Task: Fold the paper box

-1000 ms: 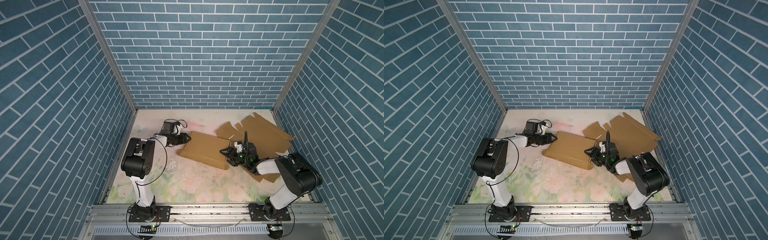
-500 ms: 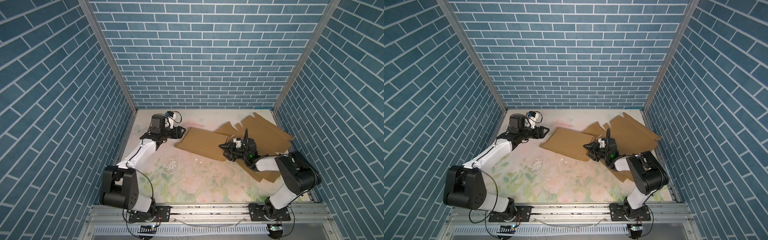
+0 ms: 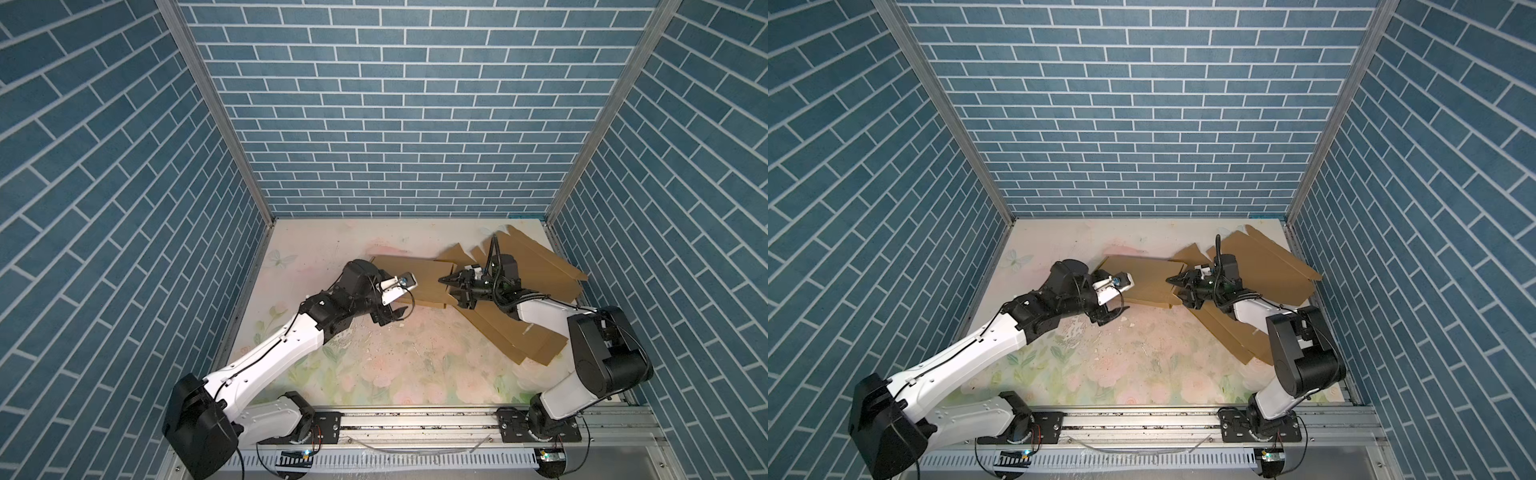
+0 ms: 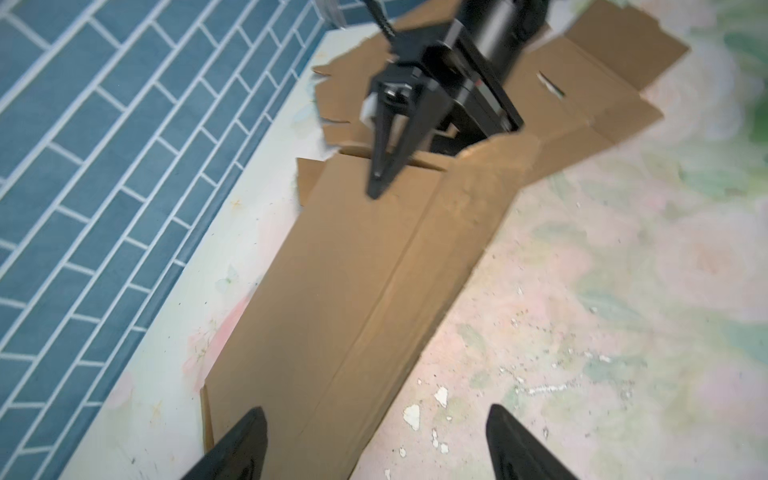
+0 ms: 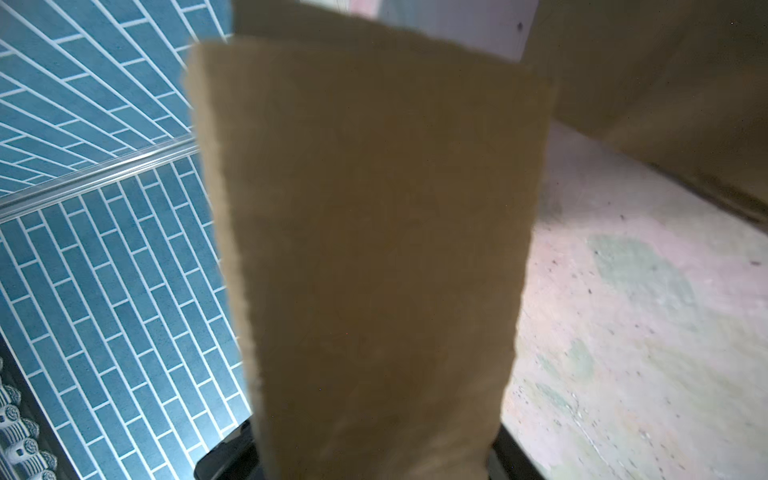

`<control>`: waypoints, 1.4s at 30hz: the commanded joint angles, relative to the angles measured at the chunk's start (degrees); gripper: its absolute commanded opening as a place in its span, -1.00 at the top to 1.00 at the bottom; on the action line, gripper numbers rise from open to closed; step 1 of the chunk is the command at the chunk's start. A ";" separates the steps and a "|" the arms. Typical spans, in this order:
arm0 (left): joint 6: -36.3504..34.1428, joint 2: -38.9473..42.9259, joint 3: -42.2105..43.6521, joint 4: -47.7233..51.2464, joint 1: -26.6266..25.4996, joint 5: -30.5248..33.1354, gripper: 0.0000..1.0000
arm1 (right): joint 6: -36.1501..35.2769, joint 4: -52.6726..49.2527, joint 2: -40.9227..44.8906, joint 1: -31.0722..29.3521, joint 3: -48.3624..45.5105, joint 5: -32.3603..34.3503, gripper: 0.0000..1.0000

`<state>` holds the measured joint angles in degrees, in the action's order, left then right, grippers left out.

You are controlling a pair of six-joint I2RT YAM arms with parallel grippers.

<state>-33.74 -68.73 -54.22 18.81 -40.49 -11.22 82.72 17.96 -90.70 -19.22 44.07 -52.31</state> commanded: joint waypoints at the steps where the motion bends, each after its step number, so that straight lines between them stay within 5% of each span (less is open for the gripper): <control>1: -10.07 -1.01 -0.06 4.54 -1.27 4.46 -0.68 | 1.75 -3.79 2.16 0.33 3.04 -4.99 -0.05; 19: -24.67 3.57 10.78 -10.83 -6.75 21.54 -0.61 | 9.03 -4.66 4.10 0.48 3.01 -12.31 -0.04; 42: -32.12 7.31 16.02 -19.15 -7.23 26.05 -0.29 | 13.92 -0.73 6.14 -0.55 0.28 -16.76 -0.05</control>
<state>-65.04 -62.11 -39.20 0.62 -47.44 14.04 94.32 15.22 -86.56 -19.44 45.36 -65.52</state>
